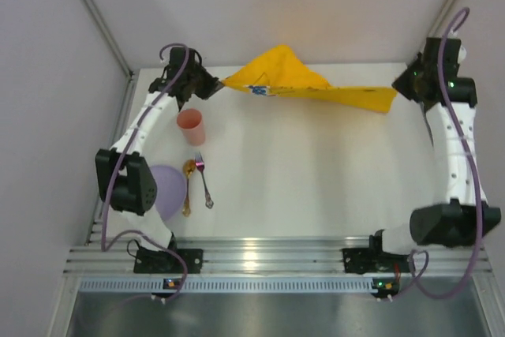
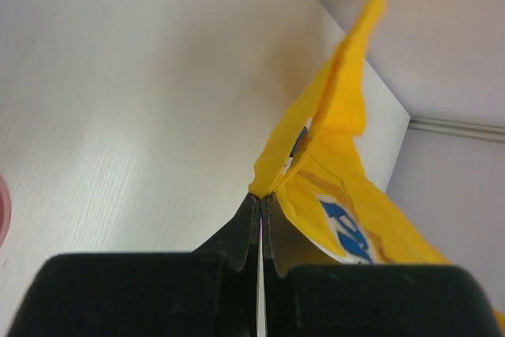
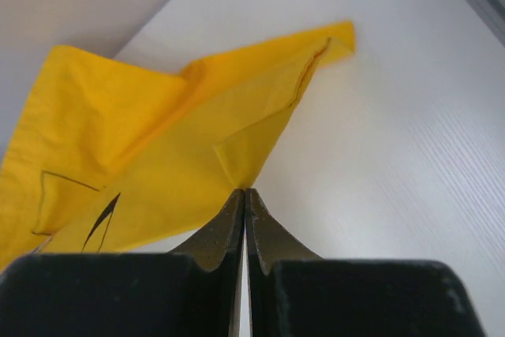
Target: Set the dinner table for one person
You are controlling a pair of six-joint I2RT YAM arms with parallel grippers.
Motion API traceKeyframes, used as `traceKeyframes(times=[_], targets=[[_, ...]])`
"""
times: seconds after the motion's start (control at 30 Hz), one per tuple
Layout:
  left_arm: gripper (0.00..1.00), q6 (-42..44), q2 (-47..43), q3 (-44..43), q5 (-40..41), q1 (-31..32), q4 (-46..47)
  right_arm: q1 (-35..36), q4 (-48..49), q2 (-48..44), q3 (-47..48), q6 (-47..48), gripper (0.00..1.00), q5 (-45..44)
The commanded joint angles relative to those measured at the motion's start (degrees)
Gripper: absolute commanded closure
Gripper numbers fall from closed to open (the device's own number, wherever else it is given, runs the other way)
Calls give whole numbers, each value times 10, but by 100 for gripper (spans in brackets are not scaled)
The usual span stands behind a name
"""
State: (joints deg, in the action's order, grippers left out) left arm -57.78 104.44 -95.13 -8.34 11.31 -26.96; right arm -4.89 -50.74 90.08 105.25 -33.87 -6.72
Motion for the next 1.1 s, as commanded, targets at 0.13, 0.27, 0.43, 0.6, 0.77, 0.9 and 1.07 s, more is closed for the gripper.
traceKeyframes(times=[0.13,0.27,0.43,0.6,0.77,0.9,1.07], targets=[[100,-29,-148,41,91,71,-46,-2,-62,-256,-306,-8,100,-41],[100,-44,-171,118,57,104,-88,-4,-64,-314,-481,-49,100,40],[100,-125,-216,382,-17,154,35,-31,-17,-303,-602,-40,100,91],[100,-117,-221,434,-42,153,-20,-58,-36,-291,-600,-20,100,77],[100,-136,-280,449,-49,154,-62,-67,-97,-294,-569,-26,100,-2],[100,-145,-323,460,-61,154,-108,-78,-103,-276,-544,-21,100,-15],[88,-141,-346,450,-77,153,-156,-101,-82,-240,-534,13,75,35]])
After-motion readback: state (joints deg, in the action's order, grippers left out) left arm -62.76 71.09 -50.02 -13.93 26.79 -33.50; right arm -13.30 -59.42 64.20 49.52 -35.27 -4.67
